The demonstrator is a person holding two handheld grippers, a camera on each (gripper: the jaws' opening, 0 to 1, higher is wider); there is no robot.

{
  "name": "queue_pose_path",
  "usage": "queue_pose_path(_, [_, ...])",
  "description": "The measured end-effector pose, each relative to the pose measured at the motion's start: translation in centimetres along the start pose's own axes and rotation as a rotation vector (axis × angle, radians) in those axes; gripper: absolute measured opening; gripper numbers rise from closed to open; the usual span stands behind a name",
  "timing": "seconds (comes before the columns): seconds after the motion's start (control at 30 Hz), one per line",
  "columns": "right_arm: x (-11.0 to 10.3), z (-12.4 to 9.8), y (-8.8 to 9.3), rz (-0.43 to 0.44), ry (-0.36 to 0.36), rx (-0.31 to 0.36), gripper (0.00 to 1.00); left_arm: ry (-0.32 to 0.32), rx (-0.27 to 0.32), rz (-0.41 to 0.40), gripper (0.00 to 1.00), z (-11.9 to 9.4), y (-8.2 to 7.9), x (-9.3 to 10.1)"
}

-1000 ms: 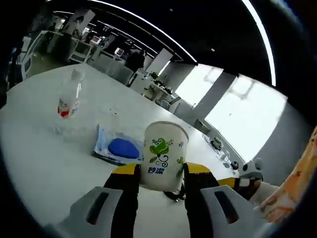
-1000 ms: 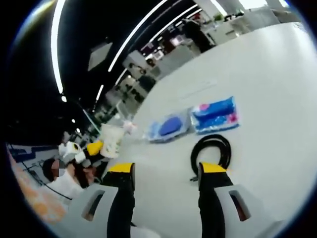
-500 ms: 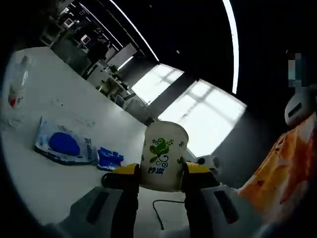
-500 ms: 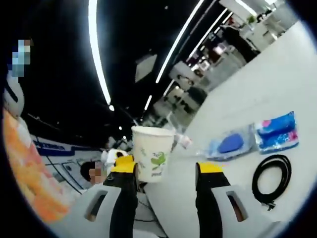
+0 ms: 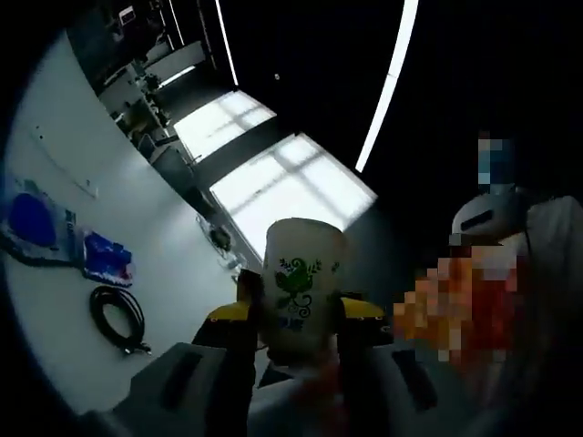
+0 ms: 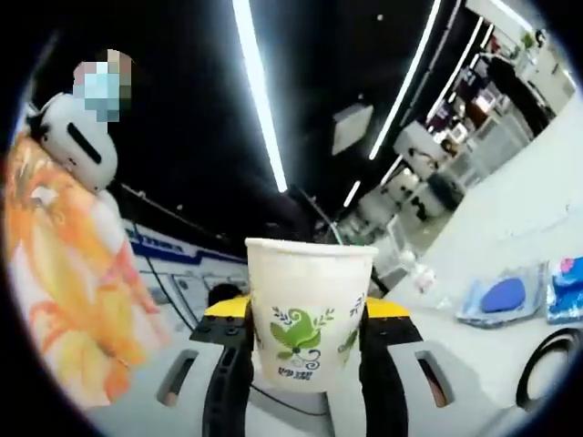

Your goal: Arrange the tabletop items into an orderly group along one side of the table until the central work area is clear of visible clutter.

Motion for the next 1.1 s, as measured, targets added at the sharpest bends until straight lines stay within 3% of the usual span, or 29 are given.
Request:
queue_pose_path(0.2, [-0.2, -0.2, -0.3, 0.048, -0.038, 0.041, 0.41, 0.056, 0.000, -0.020, 0.32, -0.1, 0.1, 0.2])
queue_pose_path(0.4, [0.0, -0.3, -0.2, 0.087, -0.028, 0.059, 0.40, 0.071, 0.004, -0.040, 0.33, 0.1, 0.2, 0.0])
queue_pose_path(0.47, [0.3, -0.4, -0.2, 0.071, -0.003, 0.055, 0.41, 0.034, 0.025, 0.047, 0.33, 0.0, -0.2, -0.1])
queue_pose_path(0.5, [0.6, -0.5, -0.4, 0.042, 0.027, 0.055, 0.41, -0.033, 0.047, 0.142, 0.36, -0.3, -0.7, -0.2])
queue_pose_path(0.57, [1.0, -0.9, -0.9, 0.006, 0.071, 0.069, 0.41, -0.190, 0.062, 0.223, 0.53, -1.1, -1.5, -0.6])
queue_pose_path(0.6, [1.2, -1.0, -1.1, -0.021, 0.095, 0.062, 0.41, -0.218, 0.039, 0.261, 0.57, -1.3, -1.7, -0.4])
queue_pose_path(0.67, [1.7, -1.4, -1.1, -0.120, 0.141, -0.025, 0.41, -0.238, -0.023, 0.387, 0.50, -1.6, -2.2, 0.7])
queue_pose_path(0.7, [1.9, -1.5, -0.9, -0.176, 0.163, -0.094, 0.41, -0.210, -0.024, 0.404, 0.49, -1.6, -2.6, 1.7])
queue_pose_path(0.77, [2.0, -1.6, -0.6, -0.242, 0.182, -0.168, 0.41, -0.187, 0.017, 0.407, 0.49, -1.5, -3.4, 3.1])
queue_pose_path(0.8, [2.0, -1.6, -0.4, -0.273, 0.183, -0.198, 0.41, -0.196, 0.023, 0.450, 0.49, -1.4, -4.0, 3.8])
queue_pose_path(0.83, [2.0, -1.6, -0.2, -0.285, 0.179, -0.214, 0.41, -0.209, 0.008, 0.488, 0.48, -1.3, -4.2, 4.2])
queue_pose_path(0.93, [2.2, -1.6, 0.2, -0.331, 0.202, -0.275, 0.41, -0.280, -0.197, 0.648, 0.42, -0.3, -4.0, 5.2])
queue_pose_path(1.0, [2.3, -1.3, 0.5, -0.370, 0.202, -0.312, 0.41, -0.290, -0.272, 0.691, 0.39, 0.6, -3.7, 5.5])
queue_pose_path(1.1, [2.3, -0.7, 0.6, -0.394, 0.206, -0.325, 0.42, -0.289, -0.285, 0.696, 0.32, 1.8, -3.7, 5.5])
Point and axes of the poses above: the point that each gripper's makers call its tool centre point, and the gripper's own axes: z roughly forward along the fingers, x roughly to its right, y roughly out of its underside, the point moved 9 cm from there along -z, roughly backward along the fingers, and after that the axes turned 9 degrees about -z, right-handed, at the moved point
